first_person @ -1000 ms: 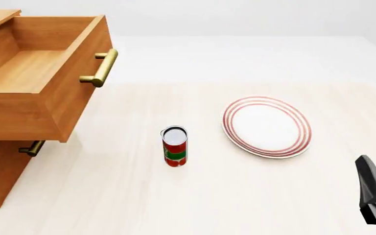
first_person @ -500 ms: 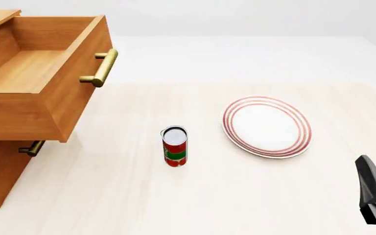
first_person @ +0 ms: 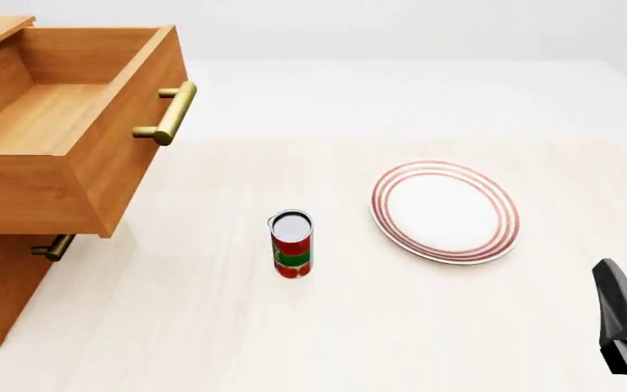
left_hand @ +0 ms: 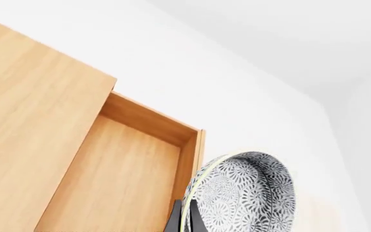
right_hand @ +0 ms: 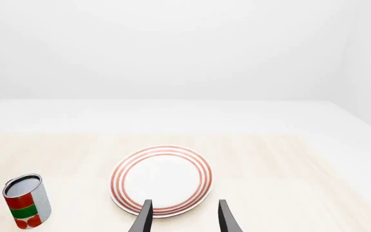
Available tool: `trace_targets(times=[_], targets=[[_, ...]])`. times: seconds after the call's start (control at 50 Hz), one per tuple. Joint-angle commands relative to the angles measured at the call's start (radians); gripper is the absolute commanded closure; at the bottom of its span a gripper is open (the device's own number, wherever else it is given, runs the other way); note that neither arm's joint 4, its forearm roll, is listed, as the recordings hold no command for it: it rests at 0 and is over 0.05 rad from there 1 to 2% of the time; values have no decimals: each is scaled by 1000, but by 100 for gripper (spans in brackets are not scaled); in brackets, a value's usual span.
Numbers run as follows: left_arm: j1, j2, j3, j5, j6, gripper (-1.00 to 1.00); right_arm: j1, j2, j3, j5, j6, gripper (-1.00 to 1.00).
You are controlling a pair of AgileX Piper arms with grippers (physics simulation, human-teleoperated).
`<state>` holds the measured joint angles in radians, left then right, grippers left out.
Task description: Put the bowl in the top drawer of the cabinet.
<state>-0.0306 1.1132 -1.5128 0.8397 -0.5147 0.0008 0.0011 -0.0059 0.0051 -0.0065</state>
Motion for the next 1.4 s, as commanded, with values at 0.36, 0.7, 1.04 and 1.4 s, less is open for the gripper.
trace_targets(times=[0.36, 0.7, 1.04, 1.4], targets=[[35, 27, -34, 70, 16, 100, 0, 0, 0, 0, 0, -100], [67, 32, 36, 51, 29, 100, 0, 0, 0, 0, 0, -100], [100, 39, 69, 49, 49, 100, 0, 0, 0, 0, 0, -100], [117, 54, 89, 36, 52, 100, 0, 0, 0, 0, 0, -100]])
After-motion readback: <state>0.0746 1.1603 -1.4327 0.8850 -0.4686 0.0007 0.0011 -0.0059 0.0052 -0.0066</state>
